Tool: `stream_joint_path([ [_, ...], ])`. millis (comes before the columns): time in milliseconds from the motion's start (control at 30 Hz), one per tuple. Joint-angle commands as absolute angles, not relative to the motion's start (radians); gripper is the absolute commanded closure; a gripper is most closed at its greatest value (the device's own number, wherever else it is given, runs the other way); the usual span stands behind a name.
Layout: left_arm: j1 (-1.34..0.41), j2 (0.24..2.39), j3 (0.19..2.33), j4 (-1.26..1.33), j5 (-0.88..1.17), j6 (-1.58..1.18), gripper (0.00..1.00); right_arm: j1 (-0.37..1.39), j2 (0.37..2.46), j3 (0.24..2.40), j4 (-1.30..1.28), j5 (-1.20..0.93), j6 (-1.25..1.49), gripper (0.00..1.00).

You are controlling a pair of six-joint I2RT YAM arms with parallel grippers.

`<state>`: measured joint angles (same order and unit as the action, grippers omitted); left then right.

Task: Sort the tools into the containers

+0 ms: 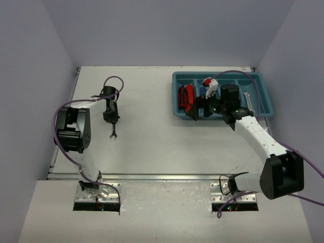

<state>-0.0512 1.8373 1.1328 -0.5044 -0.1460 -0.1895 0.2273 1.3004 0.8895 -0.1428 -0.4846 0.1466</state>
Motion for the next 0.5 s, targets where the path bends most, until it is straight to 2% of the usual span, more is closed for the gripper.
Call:
stream_joint_path([
  [0,-0.104,1.665,1.064,-0.540,-0.236,-0.399,1.00,0.294,1.331,0.979,-0.151,-0.527,0.179,0.01],
  [100,-0.194,1.582,1.009,-0.503,-0.266,-0.450,1.00,0.376,1.346,1.009,-0.183,-0.451,0.177,0.01],
  [233,-0.254,1.486,0.941,-0.446,-0.225,-0.525,1.00,0.428,1.380,0.970,-0.010,-0.619,0.300,0.02],
  [467,-0.335,1.256,0.832,-0.326,-0.168,-0.665,1.00,0.506,1.495,0.757,0.500,-0.757,0.534,0.07],
])
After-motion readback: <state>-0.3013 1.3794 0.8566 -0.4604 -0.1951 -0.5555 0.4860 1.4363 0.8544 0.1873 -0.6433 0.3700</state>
